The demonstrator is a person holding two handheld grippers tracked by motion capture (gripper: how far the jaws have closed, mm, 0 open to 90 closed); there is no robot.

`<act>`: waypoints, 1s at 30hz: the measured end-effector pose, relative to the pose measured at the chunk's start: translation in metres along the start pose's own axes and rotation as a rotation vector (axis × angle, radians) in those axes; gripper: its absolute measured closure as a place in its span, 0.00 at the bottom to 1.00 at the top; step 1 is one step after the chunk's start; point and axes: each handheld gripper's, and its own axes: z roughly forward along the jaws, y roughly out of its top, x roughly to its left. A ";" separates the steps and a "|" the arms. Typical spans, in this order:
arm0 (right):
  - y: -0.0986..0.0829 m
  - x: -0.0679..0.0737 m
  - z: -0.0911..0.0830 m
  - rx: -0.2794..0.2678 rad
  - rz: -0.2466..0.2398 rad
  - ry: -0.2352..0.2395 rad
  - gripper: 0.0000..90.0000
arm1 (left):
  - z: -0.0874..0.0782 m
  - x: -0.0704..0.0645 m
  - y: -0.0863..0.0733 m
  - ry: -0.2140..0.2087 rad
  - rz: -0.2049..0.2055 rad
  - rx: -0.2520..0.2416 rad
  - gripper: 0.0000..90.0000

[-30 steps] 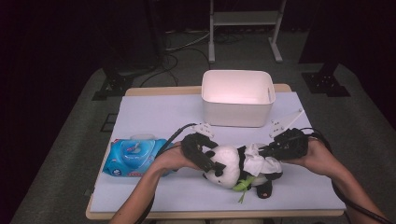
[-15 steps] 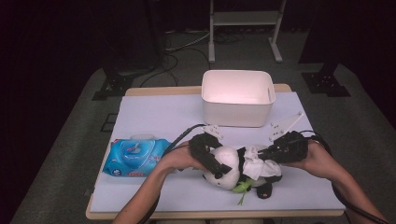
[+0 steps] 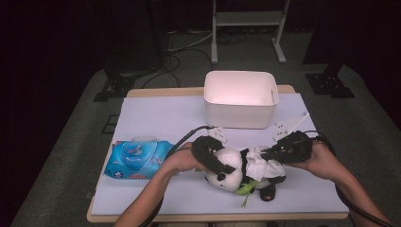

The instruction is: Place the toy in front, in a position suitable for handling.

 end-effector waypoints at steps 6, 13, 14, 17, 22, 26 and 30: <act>0.015 -0.006 0.001 -0.017 -0.013 -0.014 0.94 | -0.007 0.000 0.008 0.045 0.089 -0.018 0.35; 0.043 -0.014 0.016 -0.005 -0.047 -0.023 0.94 | -0.015 0.002 0.016 0.104 0.150 -0.026 0.36; 0.046 -0.015 0.018 0.008 -0.047 -0.025 0.94 | -0.016 0.003 0.014 0.101 0.143 -0.026 0.35; 0.046 -0.017 0.021 0.014 -0.047 -0.025 0.94 | -0.017 0.007 0.006 0.094 0.120 -0.040 0.35; 0.033 -0.015 0.014 0.007 -0.031 -0.029 0.94 | -0.015 0.010 -0.008 0.084 0.077 -0.058 0.33; 0.019 -0.013 0.006 0.002 -0.012 -0.033 0.94 | -0.014 0.012 -0.016 0.083 0.062 -0.064 0.33; 0.006 -0.009 0.000 -0.022 0.006 -0.028 0.94 | -0.015 0.010 -0.016 0.084 0.061 -0.064 0.32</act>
